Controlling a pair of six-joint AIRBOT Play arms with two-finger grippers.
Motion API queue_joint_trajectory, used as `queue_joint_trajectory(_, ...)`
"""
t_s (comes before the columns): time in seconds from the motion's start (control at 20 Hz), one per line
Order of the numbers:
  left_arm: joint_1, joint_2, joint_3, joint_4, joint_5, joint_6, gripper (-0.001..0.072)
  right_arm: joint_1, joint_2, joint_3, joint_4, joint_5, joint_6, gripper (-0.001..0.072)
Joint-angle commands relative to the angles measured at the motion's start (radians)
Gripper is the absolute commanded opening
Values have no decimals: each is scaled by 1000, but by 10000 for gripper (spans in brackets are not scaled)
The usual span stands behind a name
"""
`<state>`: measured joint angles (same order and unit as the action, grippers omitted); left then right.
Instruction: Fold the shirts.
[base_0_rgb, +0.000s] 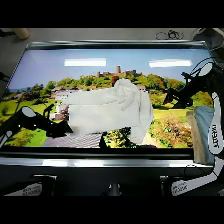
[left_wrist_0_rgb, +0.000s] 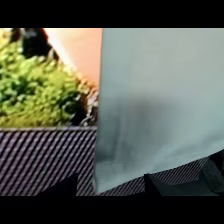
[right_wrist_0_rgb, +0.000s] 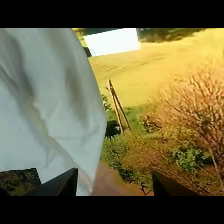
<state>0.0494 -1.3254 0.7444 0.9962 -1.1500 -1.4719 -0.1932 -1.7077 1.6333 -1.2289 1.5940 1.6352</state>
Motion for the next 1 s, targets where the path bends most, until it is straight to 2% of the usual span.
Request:
queue_joint_trajectory(0.0, -60, -6, -59, -68, 129, 6, 512, -3, 2, -20, -13, 0, -31, 491)
queue_joint_trajectory(0.05, -71, -12, -58, -79, 145, 6, 504, -3, 2, -31, -13, 0, -44, 495)
queue_joint_trajectory(0.1, -79, -18, -58, -81, 157, 5, 435, -2, 2, -56, -11, -2, -55, 497)
queue_joint_trajectory(0.15, -85, -21, -56, -81, 166, 6, 302, 6, 2, -90, -13, -7, -68, 497)
queue_joint_trajectory(0.2, -84, -19, -51, -81, 168, 6, 124, 18, 2, -134, -13, -25, -92, 498)
queue_joint_trajectory(0.25, -84, -16, -45, -80, 168, 9, 30, 33, 2, -175, -12, -61, -116, 498)
queue_joint_trajectory(0.4, -84, 0, -10, -80, 167, 18, 28, 89, -3, -259, 8, -257, -133, 491)
queue_joint_trajectory(0.5, -84, 18, 12, -80, 163, 18, 28, 113, -26, -264, 29, -296, -133, 488)
queue_joint_trajectory(0.6, -84, 35, 28, -80, 152, 18, 28, 131, -54, -264, 50, -319, -132, 425)
queue_joint_trajectory(0.7, -84, 50, 34, -80, 148, 18, 28, 137, -80, -264, 102, -340, -132, 421)
queue_joint_trajectory(0.75, -84, 56, 34, -80, 149, 18, 28, 144, -89, -264, 117, -357, -132, 393)
queue_joint_trajectory(0.8, -84, 58, 37, -80, 148, 18, 28, 149, -92, -264, 118, -377, -131, 315)
queue_joint_trajectory(0.85, -84, 61, 45, -80, 148, 18, 28, 149, -91, -264, 122, -399, -129, 152)
queue_joint_trajectory(0.9, -83, 67, 62, -79, 147, 21, 28, 149, -84, -261, 130, -421, -129, 24)
queue_joint_trajectory(0.95, -79, 84, 97, -76, 142, 44, 26, 146, -64, -243, 129, -410, -130, 23)
